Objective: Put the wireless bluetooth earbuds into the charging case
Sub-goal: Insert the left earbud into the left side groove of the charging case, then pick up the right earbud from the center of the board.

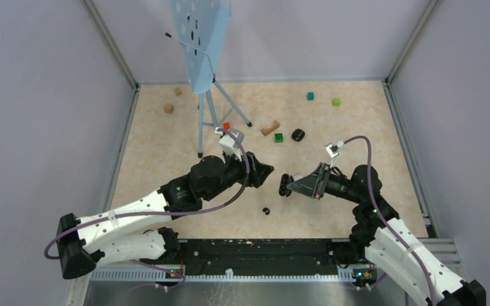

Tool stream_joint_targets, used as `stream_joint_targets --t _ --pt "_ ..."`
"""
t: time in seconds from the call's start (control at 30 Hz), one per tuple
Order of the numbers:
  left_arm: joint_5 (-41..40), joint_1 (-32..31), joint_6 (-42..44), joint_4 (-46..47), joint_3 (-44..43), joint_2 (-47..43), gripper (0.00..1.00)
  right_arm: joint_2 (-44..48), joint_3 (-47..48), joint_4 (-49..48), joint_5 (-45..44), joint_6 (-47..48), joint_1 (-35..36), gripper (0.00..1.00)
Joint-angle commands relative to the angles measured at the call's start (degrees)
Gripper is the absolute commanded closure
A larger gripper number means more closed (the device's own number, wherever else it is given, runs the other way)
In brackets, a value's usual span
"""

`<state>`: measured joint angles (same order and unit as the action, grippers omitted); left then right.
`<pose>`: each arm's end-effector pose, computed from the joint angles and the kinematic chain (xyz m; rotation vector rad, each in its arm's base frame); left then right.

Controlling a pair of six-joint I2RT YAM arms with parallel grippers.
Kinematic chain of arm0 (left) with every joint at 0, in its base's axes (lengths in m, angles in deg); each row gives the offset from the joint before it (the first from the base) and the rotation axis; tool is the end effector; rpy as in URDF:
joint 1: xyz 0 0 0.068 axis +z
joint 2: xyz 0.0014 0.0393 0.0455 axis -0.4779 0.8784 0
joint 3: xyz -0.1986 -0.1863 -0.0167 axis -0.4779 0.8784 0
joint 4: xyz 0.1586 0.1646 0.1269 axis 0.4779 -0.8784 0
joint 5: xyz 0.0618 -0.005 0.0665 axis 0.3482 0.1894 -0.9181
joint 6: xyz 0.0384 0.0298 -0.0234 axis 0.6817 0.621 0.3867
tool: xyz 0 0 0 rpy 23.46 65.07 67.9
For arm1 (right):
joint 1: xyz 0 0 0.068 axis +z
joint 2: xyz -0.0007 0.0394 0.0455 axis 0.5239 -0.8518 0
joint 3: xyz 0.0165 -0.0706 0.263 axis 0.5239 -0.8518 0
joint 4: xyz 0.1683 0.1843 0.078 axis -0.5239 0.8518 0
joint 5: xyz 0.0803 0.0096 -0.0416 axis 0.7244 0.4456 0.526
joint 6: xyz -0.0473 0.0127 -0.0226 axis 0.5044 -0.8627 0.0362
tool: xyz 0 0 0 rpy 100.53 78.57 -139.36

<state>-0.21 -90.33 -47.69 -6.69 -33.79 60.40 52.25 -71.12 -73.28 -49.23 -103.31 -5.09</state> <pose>0.1177 -0.2026 0.3314 0.3074 1.8224 -0.9839 0.1262 0.0877 0.2458 -0.1028 1.8993 1.5901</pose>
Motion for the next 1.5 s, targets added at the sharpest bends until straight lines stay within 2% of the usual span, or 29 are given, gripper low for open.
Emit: stream_joint_targets --t 0.0,0.1,0.17,0.27,0.33,0.43,0.57,0.67,0.8,0.97,1.17,1.33,1.47 --pt "2.8 3.5 -4.6 -1.5 2.3 -1.5 0.34 2.6 6.5 14.6 1.7 12.9 0.2 1.0" --pt "4.4 3.9 -3.8 -3.9 4.4 -1.2 0.36 2.7 8.9 24.9 -2.3 18.5 0.1 1.0" --pt "6.0 3.9 -2.1 -5.4 5.7 0.7 0.37 2.8 8.7 27.4 -3.6 19.9 0.1 1.0" --pt "8.7 3.6 -2.5 -9.2 6.5 6.1 0.38 3.0 7.5 28.6 -5.4 20.5 0.0 1.0" --pt "12.0 3.3 -3.2 -8.9 7.4 9.2 0.39 2.9 6.6 28.5 -5.6 20.7 -0.5 1.0" --pt "12.6 2.1 -3.8 -8.9 7.7 13.1 0.41 3.2 5.3 27.9 -5.6 20.2 -1.2 1.0" --pt "11.1 -0.5 -5.7 -11.3 5.7 18.5 0.44 3.9 4.2 27.2 -5.6 19.4 -1.9 1.0" --pt "8.9 -2.8 -11.9 -14.5 3.1 23.2 0.5 4.0 3.9 26.8 -5.6 19.1 -2.3 1.0" --pt "4.9 -5.5 -16.0 -14.7 0.2 26.6 0.53 3.8 4.0 25.9 -5.1 18.5 -2.5 1.0" --pt "1.9 -6.3 -14.4 -14.3 -3.3 31.6 0.54 3.8 4.4 26.0 -4.8 18.5 -2.4 1.0" --pt "-1.4 -6.4 -14.0 -19.9 -7.8 36.9 0.54 4.7 4.4 26.4 -4.7 18.3 -2.5 1.0" --pt "-7.9 -6.2 -12.3 -24.8 -9.8 37.7 0.55 5.1 4.2 26.4 -4.7 17.9 -2.5 1.0" --pt "-8.1 -4.2 -10.5 -25.0 -8.6 36.4 0.55 5.0 4.3 26.2 -4.8 17.8 -2.5 1.0"
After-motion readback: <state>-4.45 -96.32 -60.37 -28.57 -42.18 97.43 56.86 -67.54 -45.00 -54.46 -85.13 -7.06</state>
